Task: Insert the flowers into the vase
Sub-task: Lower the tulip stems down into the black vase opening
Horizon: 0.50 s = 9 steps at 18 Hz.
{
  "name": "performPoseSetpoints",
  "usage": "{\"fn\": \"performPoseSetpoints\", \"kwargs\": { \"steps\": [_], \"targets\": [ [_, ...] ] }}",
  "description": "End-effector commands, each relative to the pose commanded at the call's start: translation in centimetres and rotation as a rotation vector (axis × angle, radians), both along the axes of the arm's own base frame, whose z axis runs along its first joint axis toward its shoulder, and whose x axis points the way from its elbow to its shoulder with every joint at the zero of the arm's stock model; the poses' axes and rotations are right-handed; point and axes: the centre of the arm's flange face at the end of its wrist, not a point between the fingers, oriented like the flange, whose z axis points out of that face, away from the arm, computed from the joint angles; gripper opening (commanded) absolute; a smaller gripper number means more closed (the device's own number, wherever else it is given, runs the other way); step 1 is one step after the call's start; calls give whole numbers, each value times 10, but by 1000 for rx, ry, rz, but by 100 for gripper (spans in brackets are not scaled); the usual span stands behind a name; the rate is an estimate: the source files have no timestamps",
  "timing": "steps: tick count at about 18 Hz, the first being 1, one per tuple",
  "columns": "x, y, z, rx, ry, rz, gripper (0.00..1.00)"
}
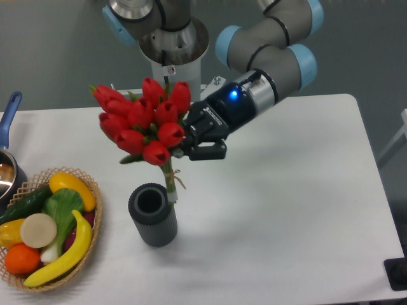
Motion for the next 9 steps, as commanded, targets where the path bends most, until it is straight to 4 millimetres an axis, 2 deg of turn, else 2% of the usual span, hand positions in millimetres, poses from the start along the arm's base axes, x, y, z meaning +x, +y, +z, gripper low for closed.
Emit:
{"fn": "performPoseSetpoints", "kwargs": {
  "steps": [3, 9],
  "targets": [
    [8, 4, -8, -14, -15, -13, 7],
    [8, 9, -20, -25, -33, -20, 7]
  ]
}}
